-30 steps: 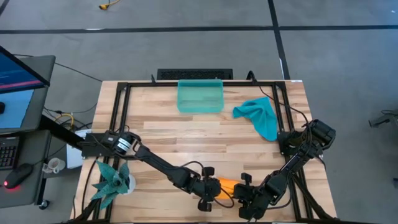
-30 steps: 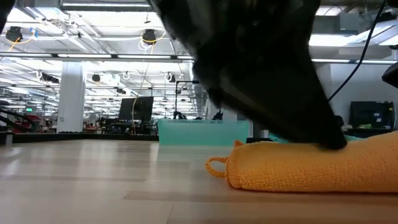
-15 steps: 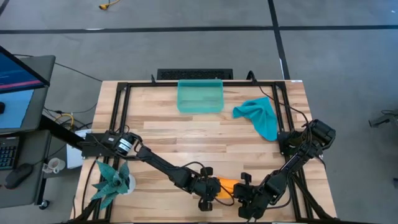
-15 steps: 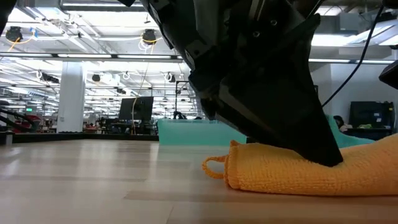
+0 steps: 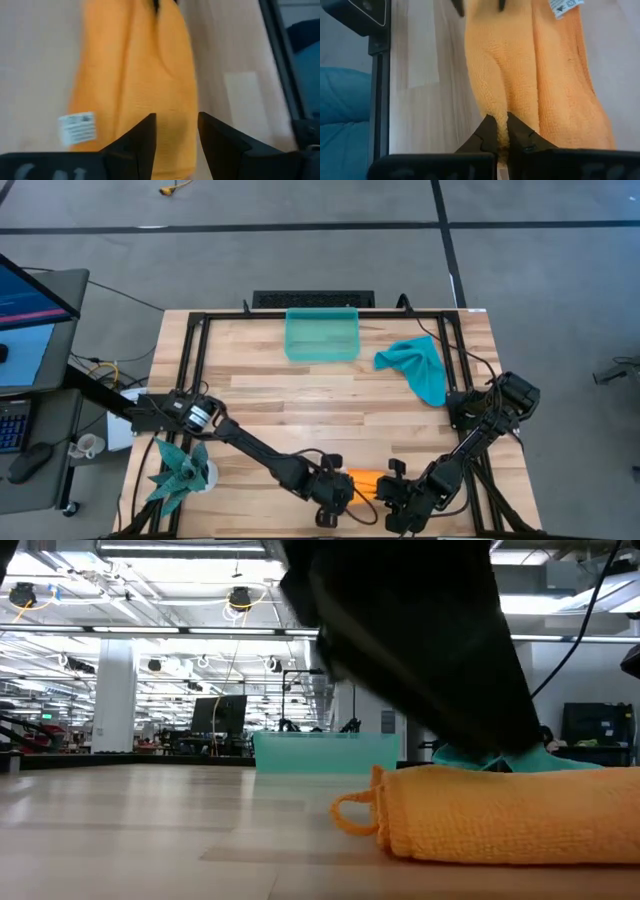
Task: Roll microfiber towels into tight, uniform cylinder then place into a basket
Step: Roll the yellow microfiber cloth on the table
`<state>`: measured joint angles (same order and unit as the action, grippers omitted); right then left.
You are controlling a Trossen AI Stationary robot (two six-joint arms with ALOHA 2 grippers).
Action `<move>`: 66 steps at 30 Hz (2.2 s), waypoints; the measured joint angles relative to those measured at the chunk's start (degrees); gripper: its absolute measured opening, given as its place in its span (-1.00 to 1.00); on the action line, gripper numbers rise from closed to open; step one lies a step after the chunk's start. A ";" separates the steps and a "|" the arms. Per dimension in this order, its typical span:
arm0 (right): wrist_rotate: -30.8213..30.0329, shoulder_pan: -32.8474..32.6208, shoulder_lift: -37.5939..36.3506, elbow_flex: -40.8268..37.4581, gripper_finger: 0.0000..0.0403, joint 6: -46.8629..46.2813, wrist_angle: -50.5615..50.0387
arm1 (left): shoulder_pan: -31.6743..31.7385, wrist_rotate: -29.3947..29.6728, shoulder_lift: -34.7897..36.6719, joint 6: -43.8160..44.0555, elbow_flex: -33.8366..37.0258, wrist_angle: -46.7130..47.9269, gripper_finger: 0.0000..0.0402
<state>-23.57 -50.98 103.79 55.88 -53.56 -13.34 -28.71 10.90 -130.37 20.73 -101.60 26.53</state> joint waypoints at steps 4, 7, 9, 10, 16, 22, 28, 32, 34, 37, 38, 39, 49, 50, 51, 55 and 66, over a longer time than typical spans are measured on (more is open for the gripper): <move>0.31 0.00 0.00 0.00 -0.89 0.02 0.00 | -0.56 9.85 0.00 -3.82 -1.58 1.08 -0.31; 0.55 0.00 0.00 0.00 -0.88 0.00 0.02 | -0.02 13.62 0.00 -4.43 -0.92 1.30 -0.31; 0.63 0.00 0.00 -0.02 -0.87 0.01 0.02 | 0.80 12.61 0.00 -3.97 -0.16 1.00 -0.31; 0.64 0.00 0.00 -0.01 -0.87 0.02 0.02 | 1.10 12.00 0.00 -3.45 0.32 0.87 -0.31; 0.81 0.02 0.00 -0.02 -0.89 0.07 0.02 | 1.84 11.04 -0.02 -2.62 4.86 -4.38 -0.31; 0.79 0.03 0.00 -0.02 -0.87 0.04 0.07 | 1.19 10.75 -0.02 0.04 7.19 -6.67 -0.31; 0.42 0.11 0.00 -0.02 -0.89 -0.56 0.11 | -0.59 10.76 -0.02 1.97 7.19 -6.93 -0.31; -0.23 0.81 0.00 -0.02 -0.87 -2.96 0.13 | -1.46 10.91 -0.02 2.96 7.19 -6.68 -0.31; -0.23 1.43 0.00 -0.02 -0.88 -3.36 0.09 | -1.79 10.91 -0.02 3.08 7.19 -6.63 -0.31; -0.13 2.10 0.00 -0.02 -0.89 -3.43 0.07 | -2.11 10.91 -0.02 3.08 7.21 -6.78 -0.31; 0.00 2.14 -0.12 -0.02 -0.89 -3.45 0.05 | -2.16 10.96 -0.02 3.08 7.21 -6.73 -0.31; 0.10 2.14 -0.42 -0.02 -0.89 -3.45 -0.16 | -2.16 11.05 -0.02 3.08 7.19 -6.55 -0.31; 1.04 1.88 -2.01 -0.02 -0.89 -3.50 -1.25 | -2.29 17.08 -0.07 -3.53 4.00 -3.44 -0.31; 1.07 1.88 -2.01 -0.02 -0.89 -3.50 -1.37 | -2.36 17.91 -0.08 -4.25 3.32 -2.60 -0.31; 1.09 1.88 -2.01 -0.02 -0.89 -3.50 -1.64 | -2.43 18.80 -0.09 -5.15 2.64 -2.17 -0.31; 1.15 1.88 -1.99 -0.02 -0.87 -3.50 -1.66 | -2.51 19.37 -0.09 -8.49 1.51 -4.30 -0.31; 1.22 1.88 -1.94 -0.02 -0.88 -3.48 -1.66 | -1.43 16.32 -0.11 -9.56 7.44 -15.53 -0.31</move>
<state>-22.35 -49.10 101.84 55.86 -57.04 -15.00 -30.14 27.22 -130.48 11.17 -94.16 11.00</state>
